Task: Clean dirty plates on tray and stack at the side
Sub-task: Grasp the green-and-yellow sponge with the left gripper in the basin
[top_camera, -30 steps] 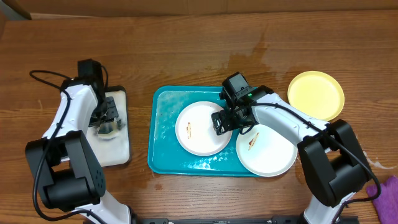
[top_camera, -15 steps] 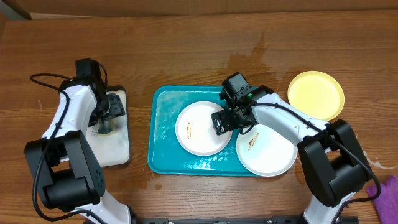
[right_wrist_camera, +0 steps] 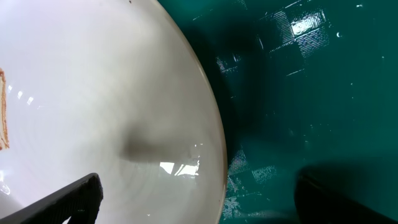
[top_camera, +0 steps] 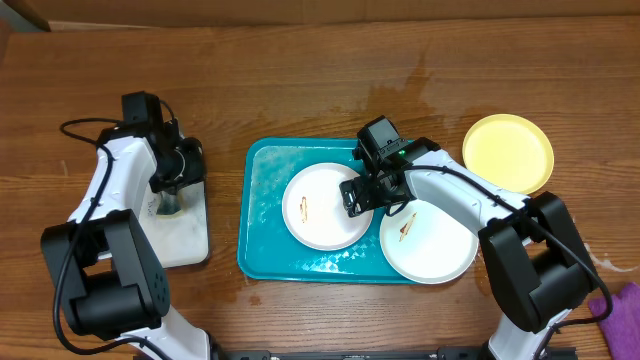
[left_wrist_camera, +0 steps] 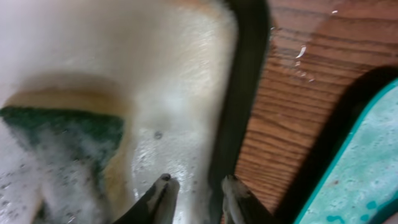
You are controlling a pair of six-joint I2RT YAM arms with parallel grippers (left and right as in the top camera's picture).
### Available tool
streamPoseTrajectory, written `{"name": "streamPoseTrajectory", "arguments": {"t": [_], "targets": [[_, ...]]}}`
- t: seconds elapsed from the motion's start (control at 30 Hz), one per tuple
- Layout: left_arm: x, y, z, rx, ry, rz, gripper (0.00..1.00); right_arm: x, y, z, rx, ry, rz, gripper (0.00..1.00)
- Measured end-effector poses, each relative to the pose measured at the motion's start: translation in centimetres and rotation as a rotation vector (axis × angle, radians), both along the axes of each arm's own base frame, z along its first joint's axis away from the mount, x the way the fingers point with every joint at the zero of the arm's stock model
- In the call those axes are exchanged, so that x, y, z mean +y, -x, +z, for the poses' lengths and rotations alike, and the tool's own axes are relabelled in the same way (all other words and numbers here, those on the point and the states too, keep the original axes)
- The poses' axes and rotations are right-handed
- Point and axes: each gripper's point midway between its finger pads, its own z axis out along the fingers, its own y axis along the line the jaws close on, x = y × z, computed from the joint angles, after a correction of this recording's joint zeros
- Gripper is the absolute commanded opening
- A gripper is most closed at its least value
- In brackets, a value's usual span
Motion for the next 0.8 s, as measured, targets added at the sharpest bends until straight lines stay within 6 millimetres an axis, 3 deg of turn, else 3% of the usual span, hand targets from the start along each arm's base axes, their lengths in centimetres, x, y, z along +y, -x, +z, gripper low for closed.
{"name": "streamPoseTrajectory", "arguments": {"t": [0.23, 0.47, 0.67, 0.8], "targets": [[-1.5, -0.6, 0.1, -0.019, 0.003, -0.042, 0.36, 0.0, 0.0, 0.0, 0.000, 0.000, 0.000, 1.00], [-1.7, -0.6, 0.0, -0.010, -0.049, -0.062, 0.22, 0.0, 0.0, 0.0, 0.001, 0.000, 0.000, 1.00], [-1.7, -1.1, -0.1, -0.032, -0.067, -0.065, 0.25, 0.0, 0.0, 0.0, 0.000, 0.000, 0.000, 1.00], [-1.7, -0.8, -0.7, -0.025, -0.070, -0.065, 0.21, 0.0, 0.0, 0.0, 0.000, 0.000, 0.000, 1.00]]}}
